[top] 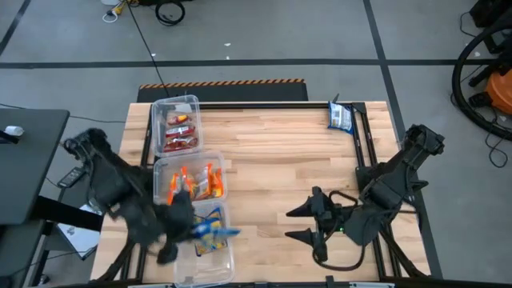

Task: Sort Maruchan noodles
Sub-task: Put the blue noodle pack into the bottom transparent bin

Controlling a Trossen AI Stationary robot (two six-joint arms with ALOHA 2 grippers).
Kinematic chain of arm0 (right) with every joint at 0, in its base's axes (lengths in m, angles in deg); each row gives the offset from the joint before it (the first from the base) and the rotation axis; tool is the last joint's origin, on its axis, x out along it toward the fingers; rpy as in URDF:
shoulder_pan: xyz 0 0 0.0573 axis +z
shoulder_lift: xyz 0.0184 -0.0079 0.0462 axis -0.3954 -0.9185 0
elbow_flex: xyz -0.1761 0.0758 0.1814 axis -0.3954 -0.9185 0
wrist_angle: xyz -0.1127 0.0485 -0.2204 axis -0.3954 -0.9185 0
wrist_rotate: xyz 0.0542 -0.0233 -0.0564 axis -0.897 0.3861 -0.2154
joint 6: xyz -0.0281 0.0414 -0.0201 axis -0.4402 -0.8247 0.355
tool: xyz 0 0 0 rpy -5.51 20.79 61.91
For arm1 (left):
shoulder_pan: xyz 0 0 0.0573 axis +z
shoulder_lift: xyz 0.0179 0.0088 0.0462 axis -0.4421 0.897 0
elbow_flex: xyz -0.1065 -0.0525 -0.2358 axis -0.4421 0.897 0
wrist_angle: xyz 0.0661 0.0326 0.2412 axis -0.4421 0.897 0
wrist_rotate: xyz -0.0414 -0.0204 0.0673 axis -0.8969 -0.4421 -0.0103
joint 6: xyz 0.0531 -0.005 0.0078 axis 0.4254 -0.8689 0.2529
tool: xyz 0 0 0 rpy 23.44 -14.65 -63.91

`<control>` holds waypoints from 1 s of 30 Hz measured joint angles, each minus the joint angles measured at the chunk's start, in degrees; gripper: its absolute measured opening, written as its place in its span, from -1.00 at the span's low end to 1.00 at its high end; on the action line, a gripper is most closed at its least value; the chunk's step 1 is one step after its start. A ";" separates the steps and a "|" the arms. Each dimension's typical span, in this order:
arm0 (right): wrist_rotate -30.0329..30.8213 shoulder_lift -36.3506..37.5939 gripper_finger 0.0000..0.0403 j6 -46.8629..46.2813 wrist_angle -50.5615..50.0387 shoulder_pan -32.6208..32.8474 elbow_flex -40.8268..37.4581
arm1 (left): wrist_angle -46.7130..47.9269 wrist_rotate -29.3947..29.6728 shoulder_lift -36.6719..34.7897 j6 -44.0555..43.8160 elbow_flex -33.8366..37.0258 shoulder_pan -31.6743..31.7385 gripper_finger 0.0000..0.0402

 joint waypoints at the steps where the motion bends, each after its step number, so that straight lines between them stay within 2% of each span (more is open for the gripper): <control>1: -0.07 -0.36 0.34 -0.63 0.06 -0.06 -0.01 | 0.53 -0.15 1.39 -1.95 0.00 -1.19 -0.79; 3: -0.14 -1.14 0.33 -0.98 0.28 -0.08 -0.02 | 2.16 -2.04 4.54 -5.32 0.00 -3.20 -0.79; 7: -0.22 -2.69 0.33 -1.90 0.88 -0.12 -0.02 | 7.76 -9.72 12.27 -9.46 0.11 -4.54 -0.80; 13: -3.12 -5.33 0.33 -6.23 1.10 0.77 -0.02 | 9.38 -20.34 21.02 -6.03 0.09 -1.80 -0.80; 16: -3.99 -6.69 0.33 -8.96 1.41 1.83 -0.02 | 7.80 -20.95 23.70 -3.96 0.09 0.07 -0.80; 23: -6.07 -8.13 0.33 -15.43 1.93 5.10 -0.04 | 5.36 -22.66 28.05 -5.31 0.09 2.97 -0.80; 30: -3.43 -8.69 0.33 -17.49 1.97 7.41 -0.02 | 8.43 -19.13 27.82 -6.25 4.23 4.41 -0.77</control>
